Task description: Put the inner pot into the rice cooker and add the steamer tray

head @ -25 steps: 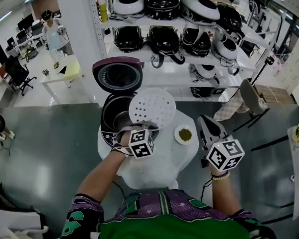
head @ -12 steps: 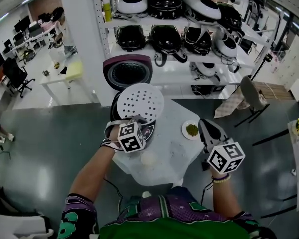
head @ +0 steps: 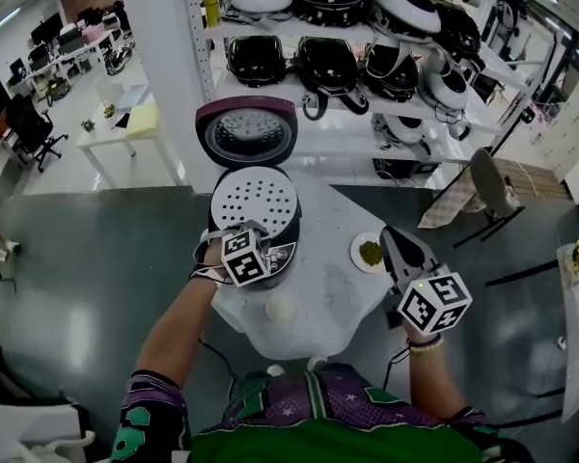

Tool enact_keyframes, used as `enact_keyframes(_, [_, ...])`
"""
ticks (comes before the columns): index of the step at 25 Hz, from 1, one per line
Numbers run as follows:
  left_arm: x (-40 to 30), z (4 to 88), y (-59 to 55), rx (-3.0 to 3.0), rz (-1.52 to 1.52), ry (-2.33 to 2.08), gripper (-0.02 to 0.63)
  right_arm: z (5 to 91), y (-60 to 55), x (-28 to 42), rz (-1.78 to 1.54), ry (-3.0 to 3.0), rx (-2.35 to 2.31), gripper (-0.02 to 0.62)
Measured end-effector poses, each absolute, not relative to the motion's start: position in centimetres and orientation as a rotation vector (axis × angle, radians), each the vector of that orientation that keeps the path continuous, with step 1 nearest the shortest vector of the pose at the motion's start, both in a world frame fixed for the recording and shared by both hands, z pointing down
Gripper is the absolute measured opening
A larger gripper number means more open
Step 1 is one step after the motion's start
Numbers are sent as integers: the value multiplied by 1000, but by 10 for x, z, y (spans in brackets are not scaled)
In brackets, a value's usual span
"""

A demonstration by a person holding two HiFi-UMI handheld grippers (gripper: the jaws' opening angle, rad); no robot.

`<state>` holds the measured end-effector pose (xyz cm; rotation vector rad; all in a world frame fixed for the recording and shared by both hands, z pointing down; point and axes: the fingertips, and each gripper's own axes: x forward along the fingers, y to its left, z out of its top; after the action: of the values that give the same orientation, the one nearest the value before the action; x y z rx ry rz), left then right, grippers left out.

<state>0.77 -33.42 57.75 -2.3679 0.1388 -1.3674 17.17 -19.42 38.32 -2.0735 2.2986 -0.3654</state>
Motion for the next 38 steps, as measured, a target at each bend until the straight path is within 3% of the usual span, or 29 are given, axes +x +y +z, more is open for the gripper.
enact_keyframes(21, [26,623,-368,-2482,-1518,129,43,410,-246,206,-451,2373,-2017,6])
enact_keyframes(25, [32,616,-369,-2643,-1469,153,128,410,-247,207,-447,2379,-2020,6])
enact_keyframes(38, [24,565,-354,-3041,-1123,409,132,402,-243,191,-440,2371,-2007,6])
